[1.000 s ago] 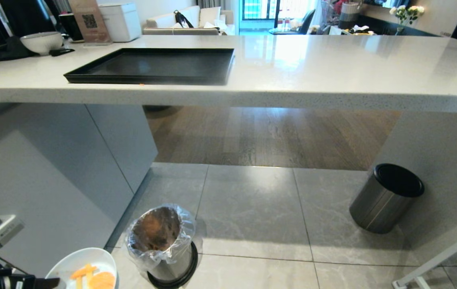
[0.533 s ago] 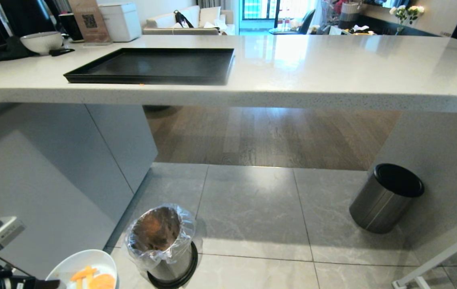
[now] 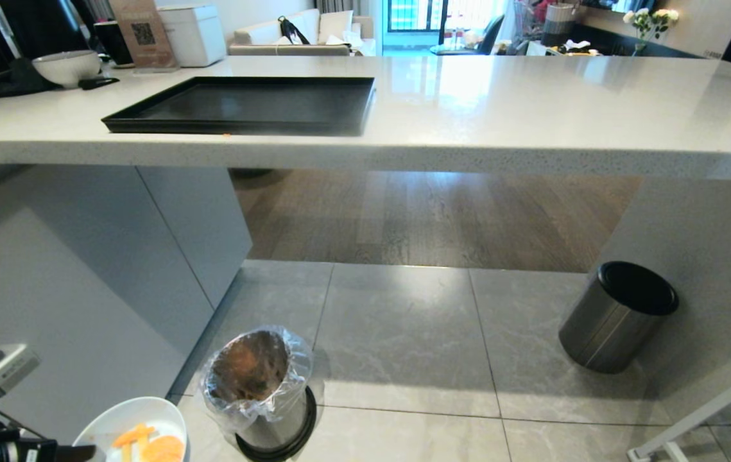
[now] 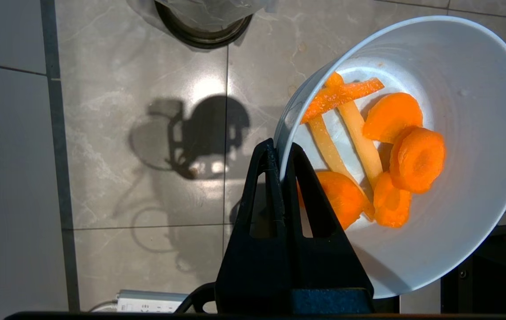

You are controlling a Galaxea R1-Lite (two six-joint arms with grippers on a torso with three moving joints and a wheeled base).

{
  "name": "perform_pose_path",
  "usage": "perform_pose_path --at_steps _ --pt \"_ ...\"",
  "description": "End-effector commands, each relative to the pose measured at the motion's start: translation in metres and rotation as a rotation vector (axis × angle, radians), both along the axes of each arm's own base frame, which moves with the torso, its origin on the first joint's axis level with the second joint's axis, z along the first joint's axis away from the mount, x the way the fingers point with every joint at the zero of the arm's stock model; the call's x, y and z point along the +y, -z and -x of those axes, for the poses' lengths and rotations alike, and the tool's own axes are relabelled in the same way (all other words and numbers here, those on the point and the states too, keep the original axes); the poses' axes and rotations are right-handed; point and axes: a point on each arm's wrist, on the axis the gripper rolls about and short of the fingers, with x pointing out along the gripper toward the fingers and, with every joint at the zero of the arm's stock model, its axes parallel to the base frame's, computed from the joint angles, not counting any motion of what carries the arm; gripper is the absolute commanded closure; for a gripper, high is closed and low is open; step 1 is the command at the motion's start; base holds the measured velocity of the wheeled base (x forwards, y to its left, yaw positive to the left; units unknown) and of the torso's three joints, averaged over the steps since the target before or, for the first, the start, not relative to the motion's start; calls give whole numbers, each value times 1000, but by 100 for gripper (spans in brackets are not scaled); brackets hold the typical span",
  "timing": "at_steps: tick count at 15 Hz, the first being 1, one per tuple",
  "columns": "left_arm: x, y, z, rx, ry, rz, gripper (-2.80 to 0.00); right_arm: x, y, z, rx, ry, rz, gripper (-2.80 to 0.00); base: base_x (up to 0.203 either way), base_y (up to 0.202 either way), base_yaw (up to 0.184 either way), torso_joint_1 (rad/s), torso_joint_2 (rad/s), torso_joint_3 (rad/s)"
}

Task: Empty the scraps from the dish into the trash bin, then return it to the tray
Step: Move the bowl over the trash can

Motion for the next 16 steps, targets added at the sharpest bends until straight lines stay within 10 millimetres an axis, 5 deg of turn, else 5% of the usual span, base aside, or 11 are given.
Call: perform_pose_path --at_steps 1,16 --pt "0 2 0 9 0 5 0 0 0 0 -2 0 -1 0 0 0 0 0 0 0" --pt "0 2 0 8 13 -5 0 0 0 0 -2 0 -1 0 0 0 0 0 0 0"
